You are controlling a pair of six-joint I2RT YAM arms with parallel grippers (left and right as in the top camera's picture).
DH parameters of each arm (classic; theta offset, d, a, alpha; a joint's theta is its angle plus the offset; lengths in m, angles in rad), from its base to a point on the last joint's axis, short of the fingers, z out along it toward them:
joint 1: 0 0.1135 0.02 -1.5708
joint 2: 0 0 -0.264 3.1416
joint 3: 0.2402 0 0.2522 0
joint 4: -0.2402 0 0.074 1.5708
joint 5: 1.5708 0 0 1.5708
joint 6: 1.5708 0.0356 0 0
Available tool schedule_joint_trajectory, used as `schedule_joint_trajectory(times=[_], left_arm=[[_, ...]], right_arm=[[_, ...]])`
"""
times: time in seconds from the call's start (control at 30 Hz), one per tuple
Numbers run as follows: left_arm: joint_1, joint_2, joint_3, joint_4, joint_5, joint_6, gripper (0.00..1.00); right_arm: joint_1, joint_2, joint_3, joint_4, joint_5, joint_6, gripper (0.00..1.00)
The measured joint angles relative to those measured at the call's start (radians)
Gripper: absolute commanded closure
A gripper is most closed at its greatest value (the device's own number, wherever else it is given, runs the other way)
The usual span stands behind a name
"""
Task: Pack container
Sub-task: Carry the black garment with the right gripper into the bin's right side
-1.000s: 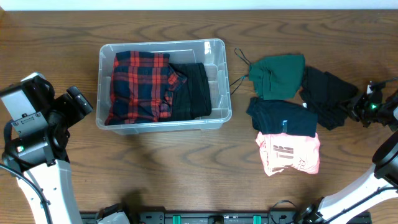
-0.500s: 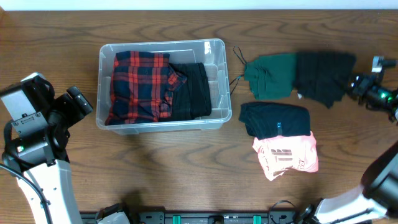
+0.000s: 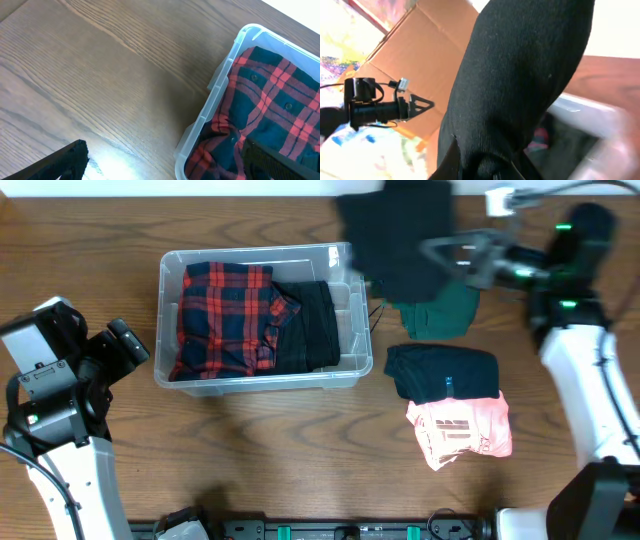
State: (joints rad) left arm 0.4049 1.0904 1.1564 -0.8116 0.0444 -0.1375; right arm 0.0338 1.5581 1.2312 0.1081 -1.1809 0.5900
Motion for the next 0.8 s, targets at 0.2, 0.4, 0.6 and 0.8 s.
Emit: schedule_joint_trajectory(times=[0.2, 0.4, 0.6, 0.8], left_arm=[[0.000, 0.000, 0.000, 0.000, 0.000, 0.000, 0.02], [0.000, 0.000, 0.000, 0.000, 0.000, 0.000, 0.02], [0.000, 0.000, 0.000, 0.000, 0.000, 0.000, 0.02], [0.000, 0.000, 0.000, 0.000, 0.000, 0.000, 0.02]], right_arm=[[0.253, 0.014, 0.000, -0.079, 0.291, 0.067, 0.99], [0.402, 0.118, 0.000, -0.227, 0.576, 0.087, 0.99], [0.424, 0.267, 0.000, -0.275, 0.709, 0.085, 0.99], [0.425, 0.300, 0.000, -0.276, 0.755, 0.064, 0.83]])
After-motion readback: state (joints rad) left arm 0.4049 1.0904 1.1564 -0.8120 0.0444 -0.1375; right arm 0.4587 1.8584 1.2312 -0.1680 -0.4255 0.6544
